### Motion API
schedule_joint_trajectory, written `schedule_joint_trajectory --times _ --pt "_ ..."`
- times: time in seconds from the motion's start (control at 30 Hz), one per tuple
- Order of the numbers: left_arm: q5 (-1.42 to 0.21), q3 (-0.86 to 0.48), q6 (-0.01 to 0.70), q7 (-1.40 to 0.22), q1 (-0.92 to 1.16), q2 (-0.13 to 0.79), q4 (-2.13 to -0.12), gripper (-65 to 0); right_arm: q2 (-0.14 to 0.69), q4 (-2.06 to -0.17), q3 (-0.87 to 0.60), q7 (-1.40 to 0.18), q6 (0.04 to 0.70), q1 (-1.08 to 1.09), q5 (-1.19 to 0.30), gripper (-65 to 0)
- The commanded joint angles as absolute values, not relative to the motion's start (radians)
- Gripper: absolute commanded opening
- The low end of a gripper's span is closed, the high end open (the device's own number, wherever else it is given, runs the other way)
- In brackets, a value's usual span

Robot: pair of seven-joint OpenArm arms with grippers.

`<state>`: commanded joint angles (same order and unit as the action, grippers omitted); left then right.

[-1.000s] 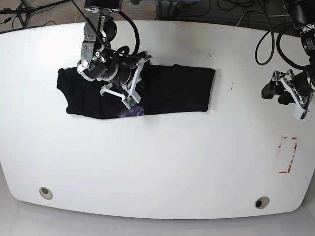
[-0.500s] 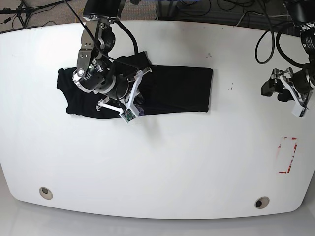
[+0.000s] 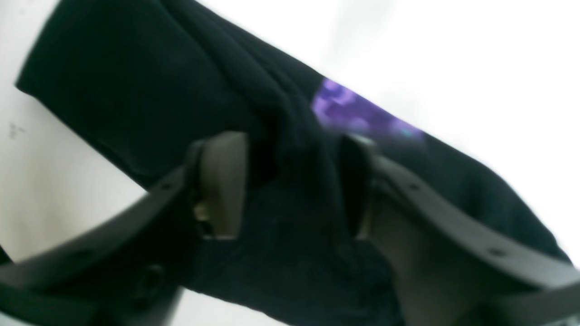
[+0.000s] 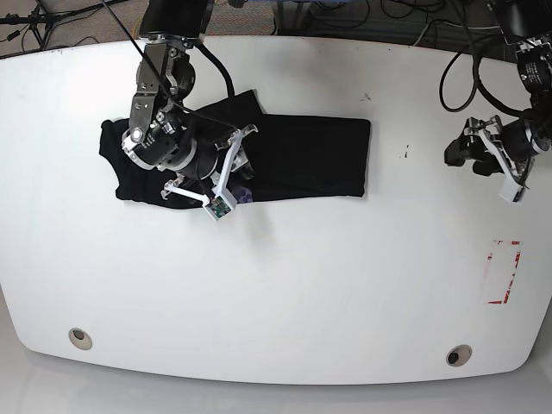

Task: Fold the T-shirt properly
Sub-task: 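Move both grippers to the ends of the folded shirt and grasp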

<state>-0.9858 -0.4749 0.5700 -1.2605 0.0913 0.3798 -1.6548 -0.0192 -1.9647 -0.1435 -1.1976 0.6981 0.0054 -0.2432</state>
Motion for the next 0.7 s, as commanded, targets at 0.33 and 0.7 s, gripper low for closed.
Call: schedule_joint_trajectory --times 0.33,0.7 --pt "-0.977 -0.394 0.562 -1.256 0.005 0.183 -1.655 -30.7 -0.013 -2.000 -0.418 -1.198 0.698 -0.012 -0.243 -19.8" --pt "-0.780 -0.302 0.564 -1.254 -0.048 0.016 -1.653 -60.6 -0.012 -1.997 -0.687 -1.199 0.698 -0.004 -0.243 -25.2"
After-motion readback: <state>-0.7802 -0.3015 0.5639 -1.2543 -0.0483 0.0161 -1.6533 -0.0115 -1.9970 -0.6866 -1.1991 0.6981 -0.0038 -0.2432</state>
